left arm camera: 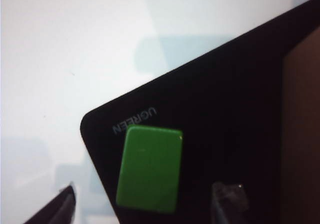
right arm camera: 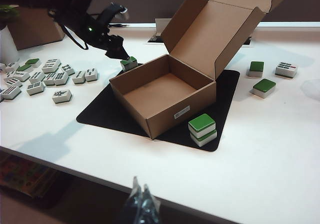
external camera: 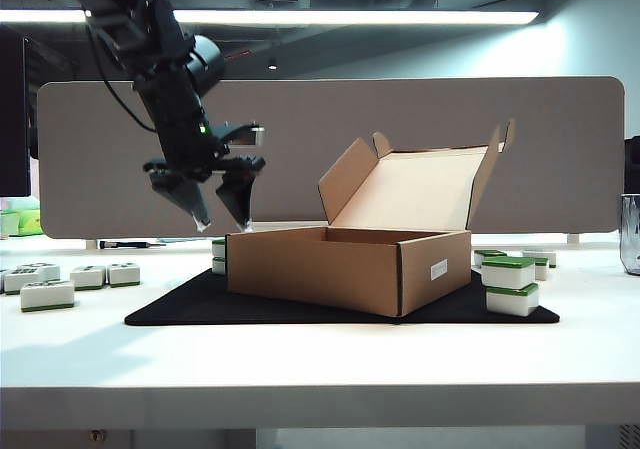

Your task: Pick up four mahjong tiles and put them into the paper box.

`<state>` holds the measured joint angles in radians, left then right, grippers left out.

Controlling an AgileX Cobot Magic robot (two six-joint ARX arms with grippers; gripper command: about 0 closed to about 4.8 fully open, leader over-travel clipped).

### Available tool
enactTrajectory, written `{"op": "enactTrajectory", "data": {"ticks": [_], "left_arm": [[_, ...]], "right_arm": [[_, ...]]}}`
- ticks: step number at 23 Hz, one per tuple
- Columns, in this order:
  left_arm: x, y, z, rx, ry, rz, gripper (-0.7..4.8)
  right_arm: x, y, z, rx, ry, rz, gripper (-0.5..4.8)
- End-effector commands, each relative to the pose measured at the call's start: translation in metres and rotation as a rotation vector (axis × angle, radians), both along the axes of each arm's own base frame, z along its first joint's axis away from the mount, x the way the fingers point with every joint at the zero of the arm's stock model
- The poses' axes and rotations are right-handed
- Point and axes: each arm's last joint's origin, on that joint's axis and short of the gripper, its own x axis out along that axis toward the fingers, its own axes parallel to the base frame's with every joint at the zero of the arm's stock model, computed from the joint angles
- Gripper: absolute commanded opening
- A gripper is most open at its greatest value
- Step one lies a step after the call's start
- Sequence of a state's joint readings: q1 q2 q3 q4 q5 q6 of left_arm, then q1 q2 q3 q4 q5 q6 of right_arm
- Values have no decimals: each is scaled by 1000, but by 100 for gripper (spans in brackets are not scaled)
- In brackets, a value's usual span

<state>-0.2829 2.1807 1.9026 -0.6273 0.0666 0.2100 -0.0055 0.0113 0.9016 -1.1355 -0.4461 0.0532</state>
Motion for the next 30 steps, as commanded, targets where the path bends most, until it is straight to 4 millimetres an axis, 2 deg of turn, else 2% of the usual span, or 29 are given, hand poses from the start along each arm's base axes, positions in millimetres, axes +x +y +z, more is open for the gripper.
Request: {"op": "enactTrajectory", "data": {"ticks": [1, 10, 18, 19, 22, 23, 27, 30], "left_arm": [[7, -1, -6, -5, -32, 2, 342], [18, -4, -36, -3, -18, 4, 341], [22, -5, -52, 5, 11, 4, 335], [22, -5, -55, 6, 15, 3, 323], [21, -5, -56, 9, 24, 3, 195], [21, -5, -56, 8, 23, 3, 176], [20, -5, -53, 6, 25, 1, 173], [15, -4, -36, 3, 11, 0, 173]], "right_arm": [[-3, 0, 1, -1, -24, 2, -1], [-3, 0, 1, -1, -24, 1, -1], [-3, 0, 1, -1, -25, 1, -1], [-3, 0, 1, -1, -25, 1, -1], [-3, 0, 1, -1, -25, 1, -1], [-3, 0, 1, -1, -25, 1, -1], [-3, 0, 1, -1, -25, 1, -1], [-3, 0, 1, -1, -25, 1, -1]]}}
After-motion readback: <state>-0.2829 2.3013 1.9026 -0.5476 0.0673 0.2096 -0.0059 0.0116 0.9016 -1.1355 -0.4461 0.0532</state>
